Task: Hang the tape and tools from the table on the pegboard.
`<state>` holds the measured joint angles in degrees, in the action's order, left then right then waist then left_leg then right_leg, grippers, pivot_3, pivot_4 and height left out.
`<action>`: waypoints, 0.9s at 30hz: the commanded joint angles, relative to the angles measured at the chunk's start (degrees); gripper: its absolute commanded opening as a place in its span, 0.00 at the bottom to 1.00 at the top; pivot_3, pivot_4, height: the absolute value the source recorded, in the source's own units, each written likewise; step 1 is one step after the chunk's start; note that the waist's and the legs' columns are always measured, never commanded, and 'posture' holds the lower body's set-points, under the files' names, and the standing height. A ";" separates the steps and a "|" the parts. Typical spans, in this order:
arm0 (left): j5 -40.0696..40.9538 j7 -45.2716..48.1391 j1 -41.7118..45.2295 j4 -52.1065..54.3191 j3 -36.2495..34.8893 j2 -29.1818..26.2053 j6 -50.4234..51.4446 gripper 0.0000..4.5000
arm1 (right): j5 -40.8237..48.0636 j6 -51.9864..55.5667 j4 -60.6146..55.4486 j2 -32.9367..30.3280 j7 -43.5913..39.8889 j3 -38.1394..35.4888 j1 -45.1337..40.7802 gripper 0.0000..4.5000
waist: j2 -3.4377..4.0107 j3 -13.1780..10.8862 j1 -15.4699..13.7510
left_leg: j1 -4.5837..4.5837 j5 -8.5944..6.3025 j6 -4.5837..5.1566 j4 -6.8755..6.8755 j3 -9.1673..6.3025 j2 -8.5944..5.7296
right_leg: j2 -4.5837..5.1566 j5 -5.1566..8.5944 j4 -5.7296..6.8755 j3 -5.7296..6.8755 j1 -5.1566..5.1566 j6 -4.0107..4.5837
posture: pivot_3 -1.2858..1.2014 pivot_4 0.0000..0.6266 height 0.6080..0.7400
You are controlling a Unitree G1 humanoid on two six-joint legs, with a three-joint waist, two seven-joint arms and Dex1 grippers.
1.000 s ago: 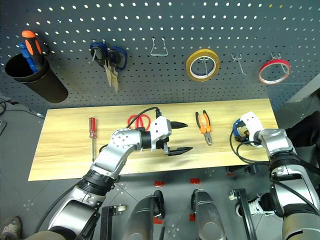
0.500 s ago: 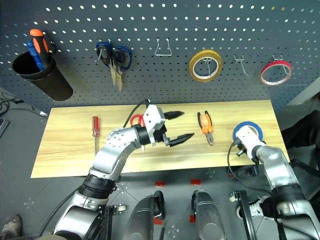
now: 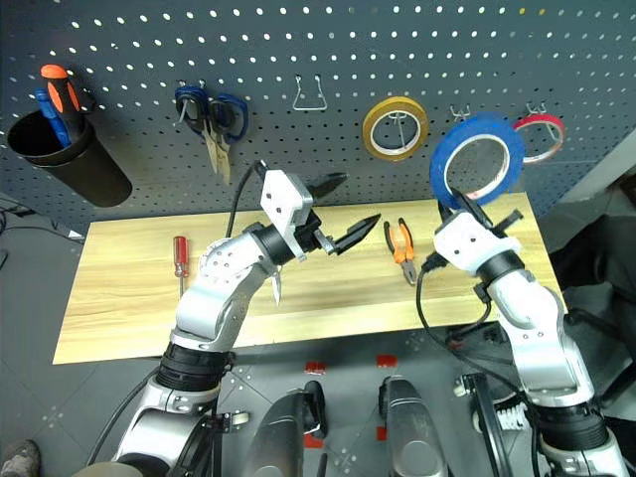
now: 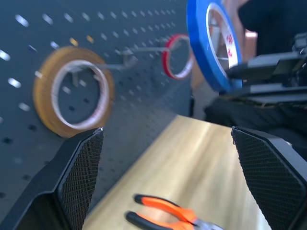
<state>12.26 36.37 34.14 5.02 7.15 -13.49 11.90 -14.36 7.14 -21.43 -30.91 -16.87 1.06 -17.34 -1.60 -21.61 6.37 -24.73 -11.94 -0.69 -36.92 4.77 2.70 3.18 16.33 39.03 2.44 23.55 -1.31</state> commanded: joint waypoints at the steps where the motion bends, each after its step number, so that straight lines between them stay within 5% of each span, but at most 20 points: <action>1: -0.04 -0.79 0.52 0.97 -0.19 0.48 -1.06 1.00 | 3.59 -1.56 5.49 0.30 -1.24 -2.61 -4.10 0.15 | -0.01 0.00 0.03 | 0.00 0.00 0.00 0.01 0.00 0.00 | 0.00 -0.04 -0.01 0.01 0.00 0.07 | 0.41 0.53 1.00; 11: -0.79 -0.76 0.24 -1.01 0.19 0.31 -2.49 1.00 | 12.30 -6.88 21.14 1.13 -7.03 -3.41 -13.63 0.15 | -0.01 0.01 0.11 | -0.01 -0.02 0.04 0.02 0.03 0.01 | 0.04 -0.05 -0.01 0.03 0.00 0.10 | 0.41 0.52 1.00; 22: -3.28 9.13 -3.49 -10.45 -1.73 -13.14 -9.20 1.00 | 12.64 6.00 8.99 7.19 -5.11 -0.53 -3.27 0.97 | 0.01 0.01 0.10 | -0.01 -0.02 0.03 0.03 0.03 0.05 | 0.07 -0.06 0.02 0.04 0.02 0.10 | 0.41 0.54 1.00; 27: -4.83 15.90 -5.68 -16.78 -1.60 -21.20 -14.00 1.00 | 12.59 24.67 3.77 14.21 -0.78 1.90 -1.02 0.99 | 0.01 0.02 0.14 | 0.00 -0.01 0.02 0.01 0.05 0.10 | 0.05 -0.06 0.10 0.01 0.10 0.13 | 0.41 0.55 1.00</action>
<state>7.83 50.13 28.82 -11.28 6.37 -33.34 0.53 -2.16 26.23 -14.24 -18.19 -19.82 3.09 -18.11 -1.58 -21.59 6.51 -24.73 -11.95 -0.67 -36.93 4.81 2.80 3.24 16.25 39.13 2.45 23.65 -1.16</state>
